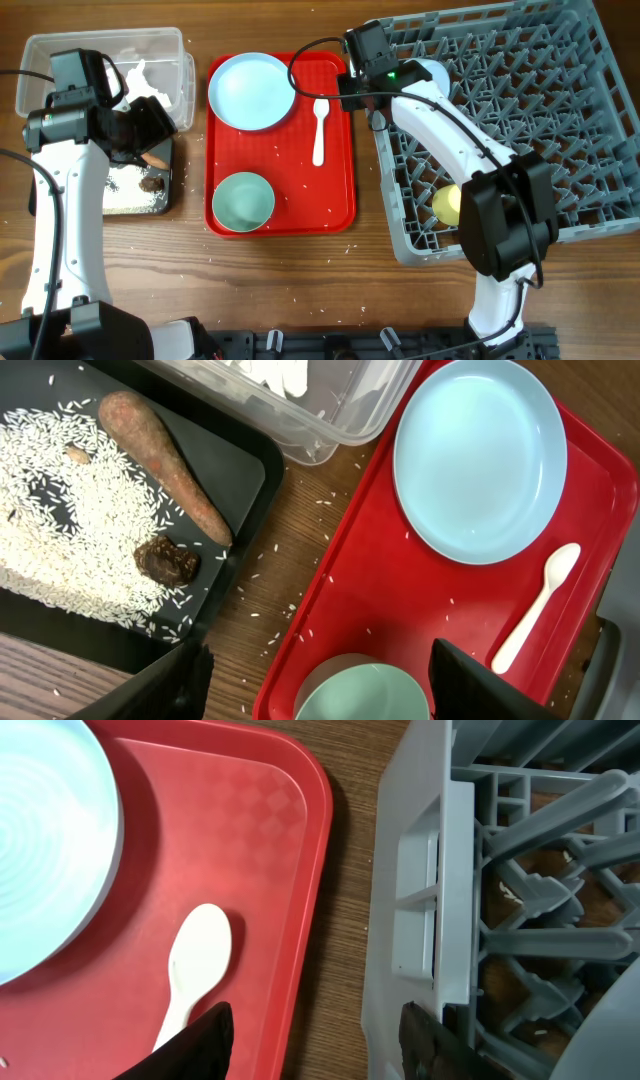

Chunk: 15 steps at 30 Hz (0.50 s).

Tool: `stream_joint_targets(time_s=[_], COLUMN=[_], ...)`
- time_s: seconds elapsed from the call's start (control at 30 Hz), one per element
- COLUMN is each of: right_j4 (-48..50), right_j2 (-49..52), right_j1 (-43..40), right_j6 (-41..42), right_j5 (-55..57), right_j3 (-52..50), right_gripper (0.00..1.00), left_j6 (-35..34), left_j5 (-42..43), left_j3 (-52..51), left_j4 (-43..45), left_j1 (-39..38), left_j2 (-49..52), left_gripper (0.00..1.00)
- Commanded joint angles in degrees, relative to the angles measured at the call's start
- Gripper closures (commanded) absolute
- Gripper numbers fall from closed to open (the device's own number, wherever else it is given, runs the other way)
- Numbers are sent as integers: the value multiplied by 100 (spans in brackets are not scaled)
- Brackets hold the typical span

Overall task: Sort waste into correct bins and load items into the dishwasher rack
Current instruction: 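Reach the right gripper to the red tray and grasp the white spoon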

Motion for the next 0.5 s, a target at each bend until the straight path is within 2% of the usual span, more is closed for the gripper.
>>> stream_joint_targets(time_s=[0.0, 0.47], right_j4=[-26, 170], right_j2=[133, 136], right_j1=[-107, -356], right_j6=[111, -37], right_j5=[363, 782], right_j3=[-17, -17], right_gripper=[46, 49], left_j6=[-31, -31], left_j5=[-35, -33], left_j3=[63, 63], left_j4=[7, 7], left_j1=[24, 24], left_j2=[37, 37], left_gripper=[29, 28])
